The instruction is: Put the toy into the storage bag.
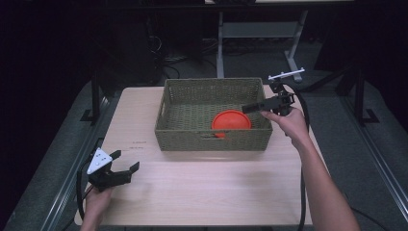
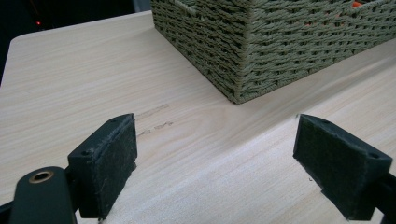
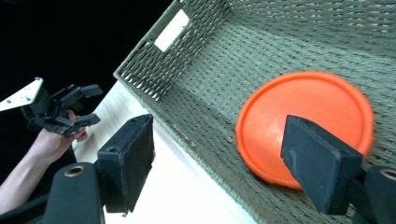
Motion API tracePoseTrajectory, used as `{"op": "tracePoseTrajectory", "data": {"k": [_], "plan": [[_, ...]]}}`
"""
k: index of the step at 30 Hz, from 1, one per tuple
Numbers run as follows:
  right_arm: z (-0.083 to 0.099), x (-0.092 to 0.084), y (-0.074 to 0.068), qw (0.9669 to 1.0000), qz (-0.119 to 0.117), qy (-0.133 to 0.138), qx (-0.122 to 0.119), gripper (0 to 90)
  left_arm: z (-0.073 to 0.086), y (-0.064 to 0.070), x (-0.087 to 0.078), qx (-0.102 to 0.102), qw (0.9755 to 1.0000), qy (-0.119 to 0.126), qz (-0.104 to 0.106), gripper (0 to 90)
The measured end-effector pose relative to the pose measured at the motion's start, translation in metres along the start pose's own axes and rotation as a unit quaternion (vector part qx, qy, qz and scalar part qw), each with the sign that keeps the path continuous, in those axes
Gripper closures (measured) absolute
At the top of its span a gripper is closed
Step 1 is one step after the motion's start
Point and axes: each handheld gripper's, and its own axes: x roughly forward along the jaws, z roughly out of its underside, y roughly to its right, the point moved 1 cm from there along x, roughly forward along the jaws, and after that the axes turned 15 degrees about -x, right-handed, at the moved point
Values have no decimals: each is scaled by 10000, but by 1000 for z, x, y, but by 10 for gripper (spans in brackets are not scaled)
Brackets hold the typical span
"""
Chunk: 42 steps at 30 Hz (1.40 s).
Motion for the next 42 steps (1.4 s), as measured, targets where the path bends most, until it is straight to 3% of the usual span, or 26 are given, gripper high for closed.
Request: {"op": "tracePoseTrajectory", "data": {"k": [23, 33, 42], "plan": [[26, -12, -17, 9996, -208, 51, -181, 235, 0, 1, 0, 58, 10000, -47, -10, 129], [38, -14, -26, 9990, -327, 73, -284, 188, 0, 2, 0, 59, 10000, -51, -7, 129], [43, -18, -38, 9978, -393, 153, -509, 166, 0, 1, 0, 45, 10000, -53, -30, 129]]}}
